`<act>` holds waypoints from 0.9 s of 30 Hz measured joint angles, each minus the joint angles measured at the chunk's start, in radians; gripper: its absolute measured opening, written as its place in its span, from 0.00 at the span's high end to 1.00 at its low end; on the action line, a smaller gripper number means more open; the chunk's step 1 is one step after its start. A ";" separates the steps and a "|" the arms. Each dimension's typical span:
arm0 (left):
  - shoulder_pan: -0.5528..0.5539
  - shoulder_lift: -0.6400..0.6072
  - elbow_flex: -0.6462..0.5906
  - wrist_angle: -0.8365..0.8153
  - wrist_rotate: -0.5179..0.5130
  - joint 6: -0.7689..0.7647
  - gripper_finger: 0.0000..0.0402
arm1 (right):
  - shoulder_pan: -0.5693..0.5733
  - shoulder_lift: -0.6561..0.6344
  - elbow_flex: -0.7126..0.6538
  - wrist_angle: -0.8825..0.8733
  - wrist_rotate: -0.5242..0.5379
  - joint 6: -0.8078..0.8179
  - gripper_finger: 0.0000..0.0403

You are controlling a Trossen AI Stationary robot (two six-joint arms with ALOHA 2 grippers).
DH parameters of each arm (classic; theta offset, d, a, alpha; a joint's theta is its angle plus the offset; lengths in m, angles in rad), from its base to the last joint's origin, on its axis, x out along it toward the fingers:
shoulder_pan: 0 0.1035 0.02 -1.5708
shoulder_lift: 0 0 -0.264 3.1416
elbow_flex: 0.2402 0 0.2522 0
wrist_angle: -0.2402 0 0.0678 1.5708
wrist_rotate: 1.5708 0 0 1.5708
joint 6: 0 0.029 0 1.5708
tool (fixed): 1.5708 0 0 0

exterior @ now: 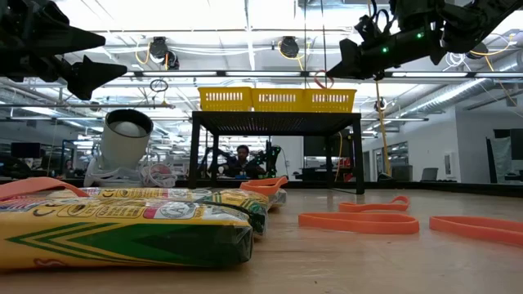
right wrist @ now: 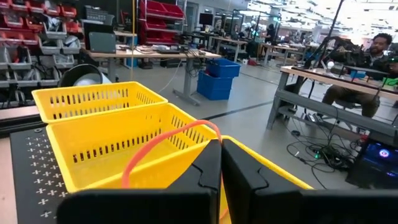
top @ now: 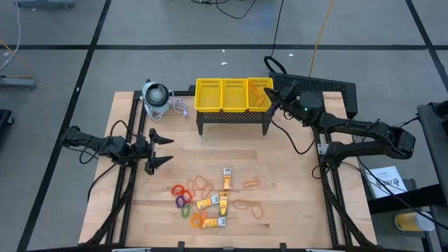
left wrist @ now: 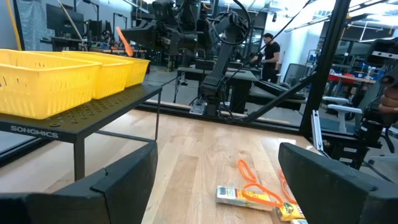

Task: Pick & Place Office Desk Supplies
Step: Put the orange rubber band into the right yellow bin on the shelf

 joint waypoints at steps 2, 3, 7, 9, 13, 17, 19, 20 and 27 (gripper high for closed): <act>0.000 0.000 0.000 0.000 0.000 0.000 0.15 | 0.000 0.000 0.000 -0.006 0.000 0.000 1.00; 0.000 0.000 0.000 0.000 0.000 0.000 0.15 | 0.000 0.000 0.000 -0.012 0.000 0.000 1.00; 0.000 0.000 0.000 0.000 0.000 0.000 0.15 | 0.000 0.000 0.000 -0.026 0.000 0.000 0.97; 0.000 0.000 0.000 0.000 0.000 0.000 0.15 | 0.000 0.000 0.000 -0.028 0.000 0.000 0.92; 0.000 0.000 0.000 0.000 0.000 0.000 0.15 | 0.000 0.000 0.000 -0.035 0.006 0.021 0.78; 0.000 0.000 0.000 0.000 0.000 0.000 0.15 | -0.006 0.000 0.000 -0.047 0.033 0.053 0.65; 0.000 0.000 0.000 0.000 0.000 0.000 0.15 | -0.006 0.000 0.000 -0.048 0.024 0.054 0.61; 0.000 0.000 0.000 0.000 0.000 0.000 0.15 | -0.006 0.000 0.000 -0.046 0.023 0.054 0.59; 0.000 0.000 0.000 0.000 0.000 0.000 0.15 | 0.075 -0.037 0.000 -0.019 -0.106 0.055 0.53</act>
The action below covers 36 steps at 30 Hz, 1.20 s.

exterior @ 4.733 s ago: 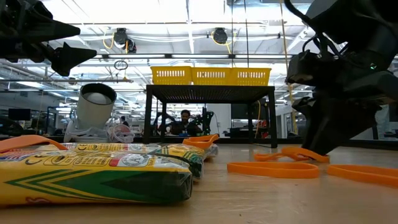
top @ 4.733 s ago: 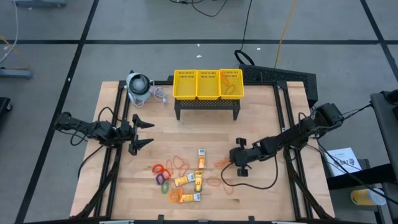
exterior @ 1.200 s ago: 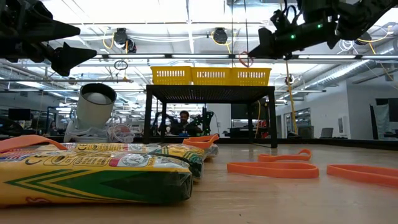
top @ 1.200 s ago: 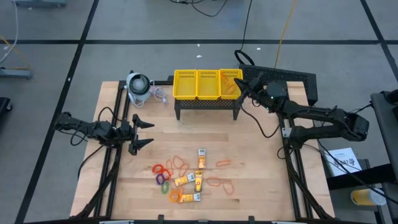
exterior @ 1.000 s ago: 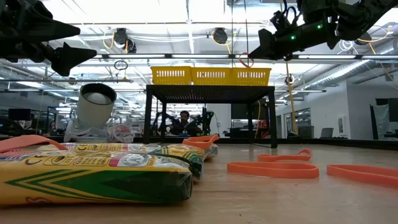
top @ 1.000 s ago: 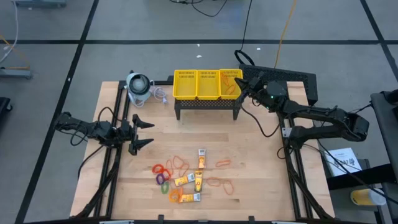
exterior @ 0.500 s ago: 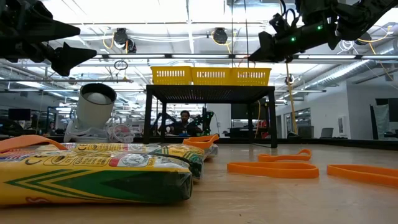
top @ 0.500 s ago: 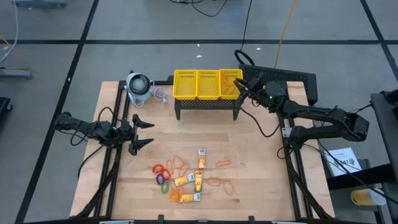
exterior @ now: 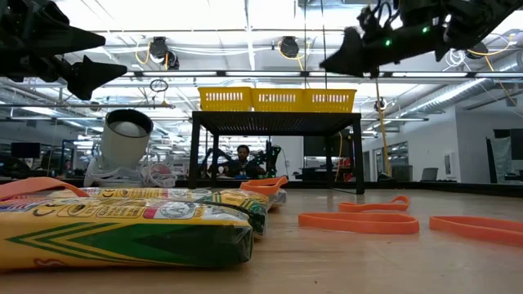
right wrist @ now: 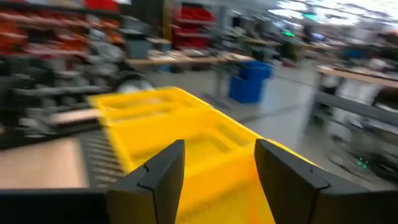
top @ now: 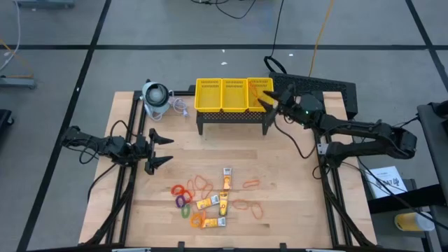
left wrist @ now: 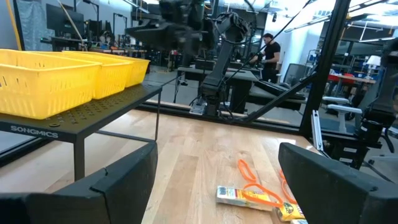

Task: Pick & Place Office Desk Supplies
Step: Put the orange rubber band into the right yellow bin on the shelf

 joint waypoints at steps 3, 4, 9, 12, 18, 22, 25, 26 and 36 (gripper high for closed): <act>0.000 0.000 0.000 0.000 0.000 0.000 0.15 | 0.076 -0.032 0.000 0.012 -0.089 0.000 0.53; 0.000 0.000 0.000 0.000 0.000 0.000 0.15 | 0.108 -0.042 0.000 0.011 -0.124 0.000 0.53; 0.000 0.000 0.000 0.000 0.000 0.000 0.15 | 0.315 -0.036 0.000 -0.008 -0.204 0.025 0.55; 0.000 0.000 0.000 0.000 0.000 0.000 0.15 | 0.438 -0.004 0.000 -0.070 -0.207 0.025 0.56; 0.000 0.000 0.000 0.000 0.000 0.000 0.15 | 0.639 0.124 0.000 -0.184 -0.099 0.073 0.56; 0.000 0.000 0.000 0.000 0.000 0.000 0.15 | 0.723 0.231 0.000 -0.220 -0.075 0.143 0.56; 0.000 0.000 0.000 0.000 0.000 0.000 0.15 | 0.760 0.301 0.000 -0.239 -0.075 0.185 0.57; 0.000 0.000 0.000 0.000 0.000 0.000 0.15 | 0.766 0.322 0.000 -0.245 -0.074 0.190 0.57; 0.000 0.000 0.000 0.000 0.000 0.000 0.15 | 0.772 0.501 0.000 -0.405 -0.030 0.263 0.59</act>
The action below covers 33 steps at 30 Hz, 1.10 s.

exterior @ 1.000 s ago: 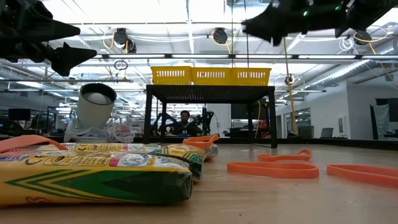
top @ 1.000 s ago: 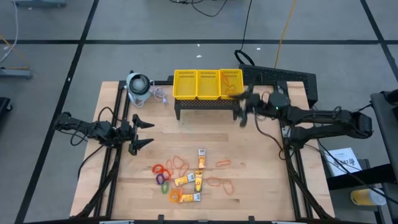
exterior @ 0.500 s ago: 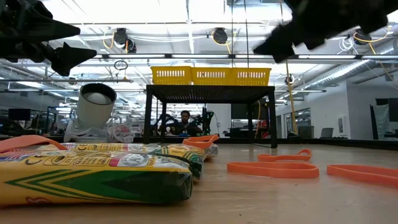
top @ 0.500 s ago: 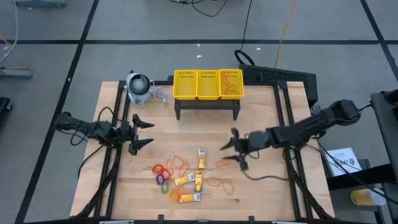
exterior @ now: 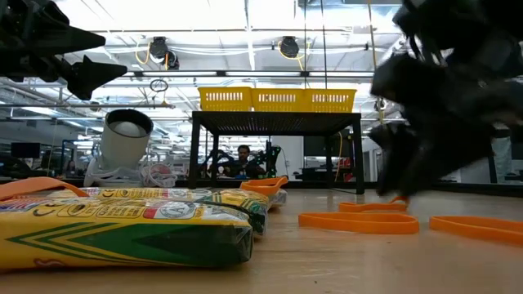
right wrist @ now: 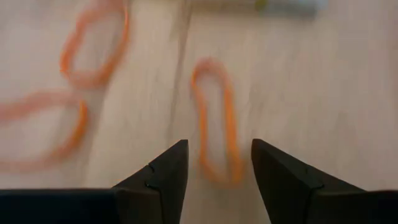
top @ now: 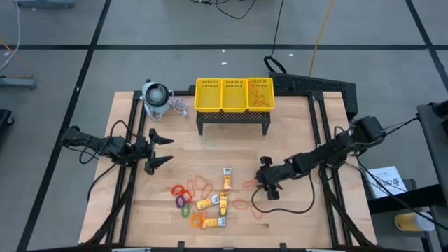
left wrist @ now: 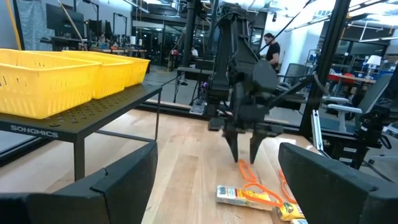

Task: Pick & Place Office Desk Supplies
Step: Put the orange rubber band into the right yellow bin on the shelf

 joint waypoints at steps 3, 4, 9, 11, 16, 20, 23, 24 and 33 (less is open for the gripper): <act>0.000 0.000 0.000 0.000 0.000 0.000 0.15 | 0.000 0.013 0.000 -0.016 0.003 0.014 0.59; 0.000 0.000 0.000 0.000 0.000 0.000 0.15 | 0.000 0.013 -0.004 -0.013 0.003 0.022 0.59; 0.000 0.000 0.000 -0.001 0.000 0.000 0.15 | 0.000 0.012 -0.016 -0.001 0.008 0.024 0.60; 0.000 0.000 0.000 0.000 0.000 0.000 0.15 | 0.000 0.012 -0.021 -0.001 0.009 0.024 0.61; 0.000 0.000 0.000 0.000 0.000 0.000 0.15 | -0.001 0.012 -0.036 -0.001 0.017 0.024 0.70; 0.000 0.000 0.000 0.000 0.000 0.000 0.15 | -0.002 0.013 -0.043 -0.001 0.024 0.024 0.80; 0.000 0.000 0.000 0.000 0.000 0.000 0.15 | -0.002 0.013 -0.046 -0.003 0.057 0.024 0.88; 0.000 0.000 0.000 0.000 0.000 0.000 0.15 | -0.002 0.013 -0.046 -0.002 0.064 0.023 0.90; 0.000 0.000 0.000 0.000 0.000 0.000 0.15 | -0.015 0.000 -0.051 0.091 0.075 -0.076 0.99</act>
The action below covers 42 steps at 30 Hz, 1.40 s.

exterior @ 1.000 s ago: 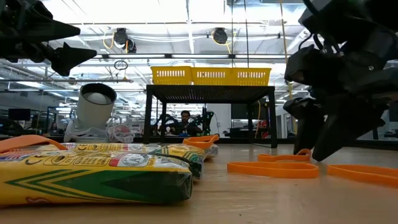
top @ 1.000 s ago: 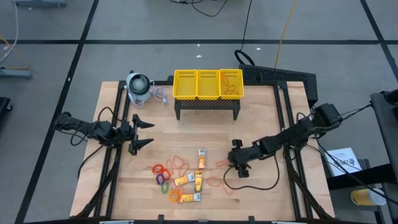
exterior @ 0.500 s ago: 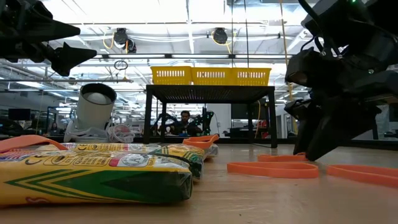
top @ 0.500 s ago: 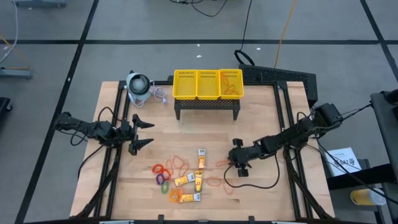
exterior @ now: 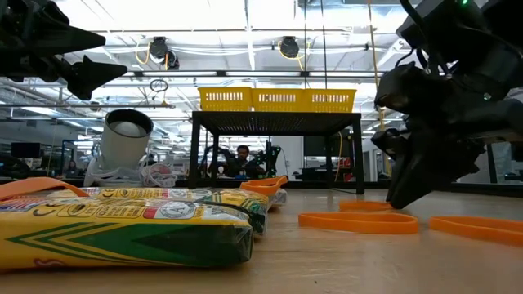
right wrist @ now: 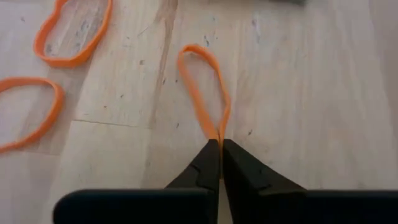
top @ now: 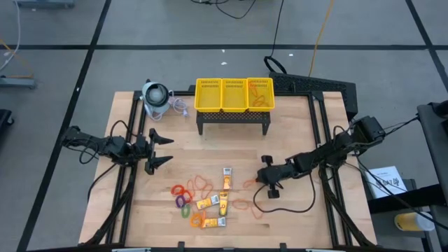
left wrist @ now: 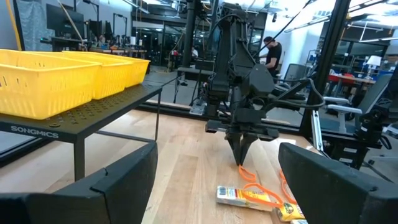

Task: Pick & Place Office Desk Supplies
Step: Put the orange rubber band into the right yellow bin on the shelf

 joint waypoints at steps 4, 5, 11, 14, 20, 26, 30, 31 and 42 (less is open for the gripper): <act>0.000 0.000 0.000 0.000 0.000 0.000 0.15 | -0.011 -0.053 -0.001 0.053 0.011 -0.051 0.99; 0.000 0.000 0.000 0.000 0.000 0.000 0.15 | -0.015 -0.069 0.000 0.060 0.007 -0.055 1.00; 0.000 0.000 0.000 0.000 0.000 0.000 0.15 | -0.041 -0.181 0.000 0.118 0.010 -0.060 1.00; 0.000 0.000 0.000 0.000 0.000 0.000 0.15 | -0.057 -0.235 0.000 0.155 0.007 -0.059 1.00; 0.000 0.000 0.000 0.000 0.000 0.000 0.15 | -0.115 -0.342 0.002 0.180 0.006 -0.114 1.00; 0.000 0.000 0.000 0.000 0.000 0.000 0.15 | -0.225 -0.440 0.002 0.206 0.008 -0.171 1.00; 0.000 0.000 0.000 0.000 0.000 0.000 0.15 | -0.319 -0.480 0.002 0.250 0.013 -0.174 1.00; 0.000 0.000 0.000 0.000 0.000 0.000 0.15 | -0.343 -0.488 0.002 0.261 0.014 -0.174 1.00; 0.000 0.000 0.000 0.000 0.000 0.000 0.15 | -0.582 -0.521 0.002 0.283 0.011 -0.167 1.00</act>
